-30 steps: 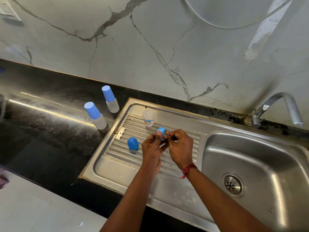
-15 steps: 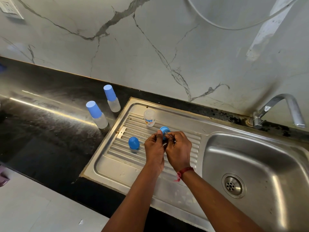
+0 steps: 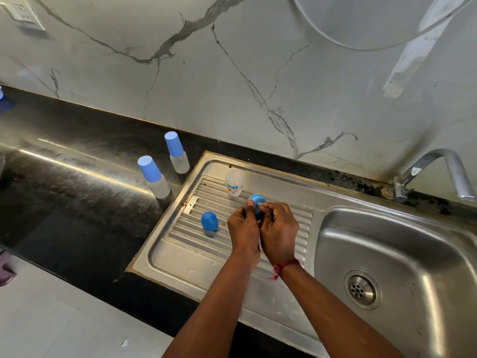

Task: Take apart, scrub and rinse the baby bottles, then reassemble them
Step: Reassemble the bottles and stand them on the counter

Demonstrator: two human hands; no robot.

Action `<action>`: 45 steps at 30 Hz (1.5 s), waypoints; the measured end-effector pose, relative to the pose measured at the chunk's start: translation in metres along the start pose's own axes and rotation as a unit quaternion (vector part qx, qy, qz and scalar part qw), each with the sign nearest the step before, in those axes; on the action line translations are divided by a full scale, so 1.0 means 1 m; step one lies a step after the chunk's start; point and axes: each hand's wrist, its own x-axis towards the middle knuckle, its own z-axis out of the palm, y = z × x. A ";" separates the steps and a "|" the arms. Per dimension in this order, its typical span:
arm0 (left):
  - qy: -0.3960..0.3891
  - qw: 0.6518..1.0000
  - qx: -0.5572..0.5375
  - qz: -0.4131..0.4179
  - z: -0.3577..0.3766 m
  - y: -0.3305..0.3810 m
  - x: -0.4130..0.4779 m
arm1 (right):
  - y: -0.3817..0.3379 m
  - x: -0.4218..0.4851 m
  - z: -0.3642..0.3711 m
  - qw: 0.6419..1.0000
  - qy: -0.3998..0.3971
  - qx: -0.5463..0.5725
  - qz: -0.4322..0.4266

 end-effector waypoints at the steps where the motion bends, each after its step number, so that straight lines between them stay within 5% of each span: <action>1: 0.006 1.000 0.010 0.005 -0.001 -0.001 0.000 | 0.001 -0.001 -0.001 1.000 -0.008 -0.003 -0.012; 11: 0.007 0.992 0.116 0.051 -0.002 -0.012 0.001 | 0.018 -0.001 -0.009 0.994 -0.027 -0.067 -0.082; 15: -0.065 0.986 0.101 0.118 -0.012 -0.004 0.004 | 0.017 0.014 -0.011 0.995 -0.026 0.050 0.079; 18: -0.097 0.964 0.185 0.165 -0.018 -0.003 0.010 | 0.011 0.024 -0.013 0.939 -0.069 0.185 0.283; 22: -0.058 0.945 0.256 0.193 -0.023 -0.002 0.016 | 0.009 0.028 -0.018 0.922 -0.114 0.181 0.323; 28: -0.050 0.953 0.237 0.184 -0.023 -0.003 0.014 | 0.011 0.022 -0.019 0.935 -0.135 0.171 0.281; 35: -0.083 0.985 0.087 0.127 -0.022 0.002 0.009 | 0.013 0.017 -0.016 0.989 -0.087 0.064 0.104; 45: -0.104 0.988 0.073 0.091 -0.022 0.000 0.010 | 0.017 0.017 -0.013 0.998 -0.036 -0.040 -0.027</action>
